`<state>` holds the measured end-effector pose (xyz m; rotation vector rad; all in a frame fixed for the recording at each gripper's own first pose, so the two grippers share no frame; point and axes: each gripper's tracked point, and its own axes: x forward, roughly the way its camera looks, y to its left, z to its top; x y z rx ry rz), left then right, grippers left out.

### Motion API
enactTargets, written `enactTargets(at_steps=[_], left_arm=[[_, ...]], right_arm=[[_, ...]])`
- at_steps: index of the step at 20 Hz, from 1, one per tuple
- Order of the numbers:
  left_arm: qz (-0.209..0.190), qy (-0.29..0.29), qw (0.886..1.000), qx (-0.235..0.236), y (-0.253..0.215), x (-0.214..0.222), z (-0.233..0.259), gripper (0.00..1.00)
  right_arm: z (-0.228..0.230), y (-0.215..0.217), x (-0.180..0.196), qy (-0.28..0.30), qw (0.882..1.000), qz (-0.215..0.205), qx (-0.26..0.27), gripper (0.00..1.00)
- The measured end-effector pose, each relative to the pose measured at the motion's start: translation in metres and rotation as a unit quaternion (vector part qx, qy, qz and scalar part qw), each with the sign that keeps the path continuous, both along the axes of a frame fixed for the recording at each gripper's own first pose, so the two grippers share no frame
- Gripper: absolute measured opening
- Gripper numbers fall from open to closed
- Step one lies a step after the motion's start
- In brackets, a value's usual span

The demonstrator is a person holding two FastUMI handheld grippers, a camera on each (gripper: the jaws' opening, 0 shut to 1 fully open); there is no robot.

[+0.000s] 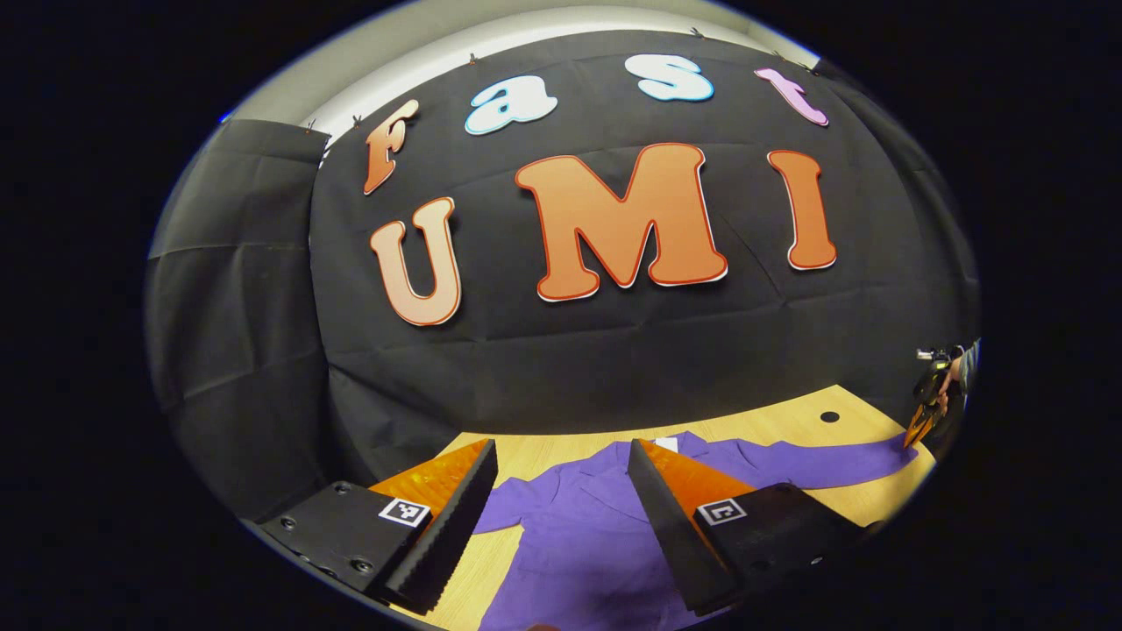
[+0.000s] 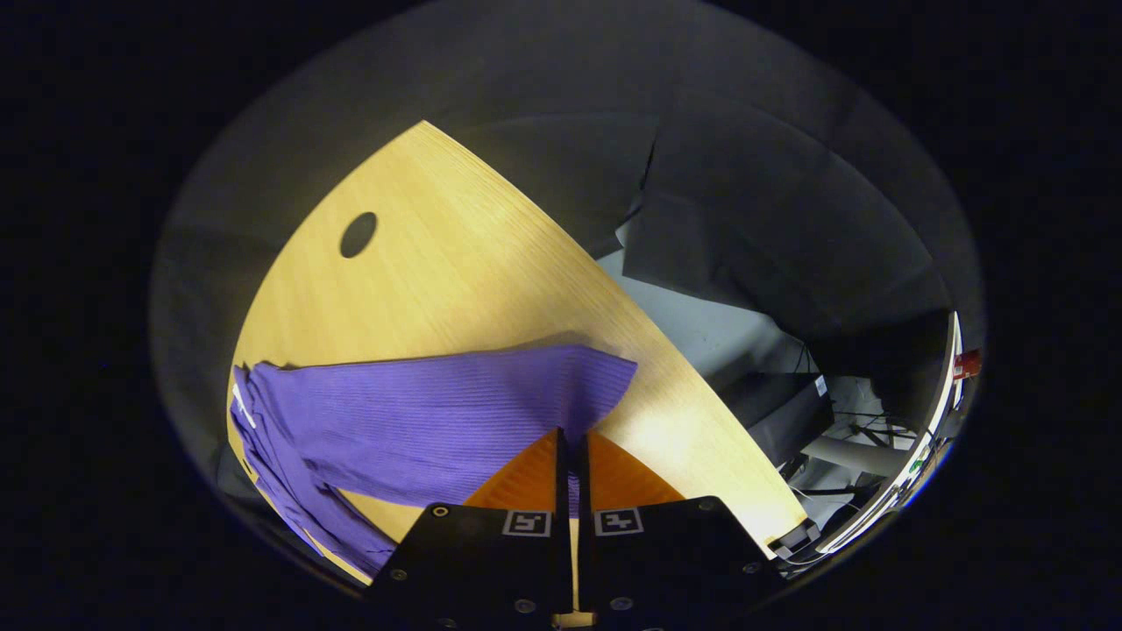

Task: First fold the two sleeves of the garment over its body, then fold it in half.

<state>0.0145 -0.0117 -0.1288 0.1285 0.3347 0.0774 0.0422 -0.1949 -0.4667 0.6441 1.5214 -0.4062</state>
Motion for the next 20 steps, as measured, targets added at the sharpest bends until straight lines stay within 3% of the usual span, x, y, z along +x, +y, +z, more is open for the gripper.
enactTargets(at_steps=[9, 20], left_arm=[[-0.039, -0.021, 0.999, -0.032, 0.058, 0.014, 0.008, 0.95], [-0.035, -0.019, 0.998, -0.042, 0.159, 0.020, 0.000, 0.95]], right_arm=[[0.126, 0.094, 0.040, -0.093, 0.995, 0.022, 0.016, 0.03], [0.248, 0.278, 0.101, -0.183, 0.975, 0.107, 0.058, 0.03]])
